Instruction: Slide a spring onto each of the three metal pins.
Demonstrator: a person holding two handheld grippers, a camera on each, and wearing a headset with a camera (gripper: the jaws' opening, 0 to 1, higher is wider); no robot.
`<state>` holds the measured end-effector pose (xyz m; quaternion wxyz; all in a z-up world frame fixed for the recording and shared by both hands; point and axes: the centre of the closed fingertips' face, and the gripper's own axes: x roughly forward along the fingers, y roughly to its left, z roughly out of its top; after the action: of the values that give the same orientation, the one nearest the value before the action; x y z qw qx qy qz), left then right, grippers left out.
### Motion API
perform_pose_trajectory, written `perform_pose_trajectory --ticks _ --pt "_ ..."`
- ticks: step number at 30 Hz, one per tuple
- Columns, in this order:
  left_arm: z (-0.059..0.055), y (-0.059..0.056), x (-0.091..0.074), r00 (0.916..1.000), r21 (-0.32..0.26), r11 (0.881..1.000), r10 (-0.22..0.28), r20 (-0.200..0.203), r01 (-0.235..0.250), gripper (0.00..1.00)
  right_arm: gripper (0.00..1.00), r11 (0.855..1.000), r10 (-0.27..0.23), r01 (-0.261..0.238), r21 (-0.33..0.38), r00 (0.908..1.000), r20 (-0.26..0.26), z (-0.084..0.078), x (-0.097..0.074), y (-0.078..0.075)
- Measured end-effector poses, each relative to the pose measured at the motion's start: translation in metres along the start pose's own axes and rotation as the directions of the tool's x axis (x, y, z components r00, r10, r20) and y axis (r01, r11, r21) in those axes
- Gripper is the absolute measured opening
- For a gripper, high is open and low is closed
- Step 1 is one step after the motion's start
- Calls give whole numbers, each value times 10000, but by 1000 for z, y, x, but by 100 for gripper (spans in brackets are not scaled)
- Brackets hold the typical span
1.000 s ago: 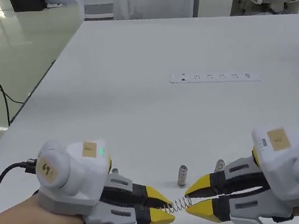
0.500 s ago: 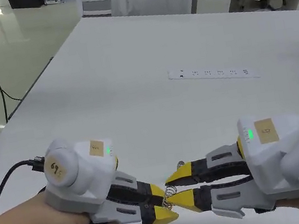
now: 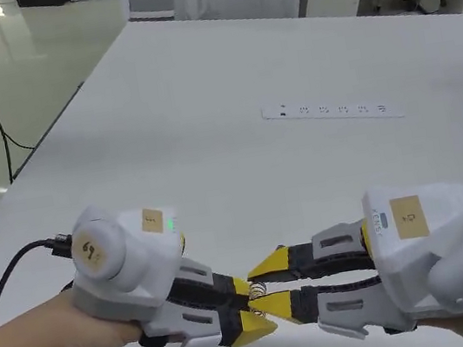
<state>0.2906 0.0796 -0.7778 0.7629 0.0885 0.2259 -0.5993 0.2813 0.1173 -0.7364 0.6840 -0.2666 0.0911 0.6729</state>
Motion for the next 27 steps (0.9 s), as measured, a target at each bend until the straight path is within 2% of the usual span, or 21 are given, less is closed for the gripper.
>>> perform_pose_trajectory --ticks 3,7,12,27 --pt "0 1 -1 10000 -356 9994 24 35 -22 4 8 10000 -45 45 -51 10000 -69 0 0 -1" --pt "0 4 -3 9998 -256 9995 178 -8 -178 6 8 9999 -117 117 5 9999 -82 -1 0 -1" --pt "-5 8 -5 9987 -421 9979 491 -117 -496 16 8 9994 -317 318 111 9995 -64 -2 -2 -6" --pt "-4 14 -13 9956 -737 9929 937 24 -933 23 8 9988 -475 471 -116 9982 -357 -8 -4 -7"
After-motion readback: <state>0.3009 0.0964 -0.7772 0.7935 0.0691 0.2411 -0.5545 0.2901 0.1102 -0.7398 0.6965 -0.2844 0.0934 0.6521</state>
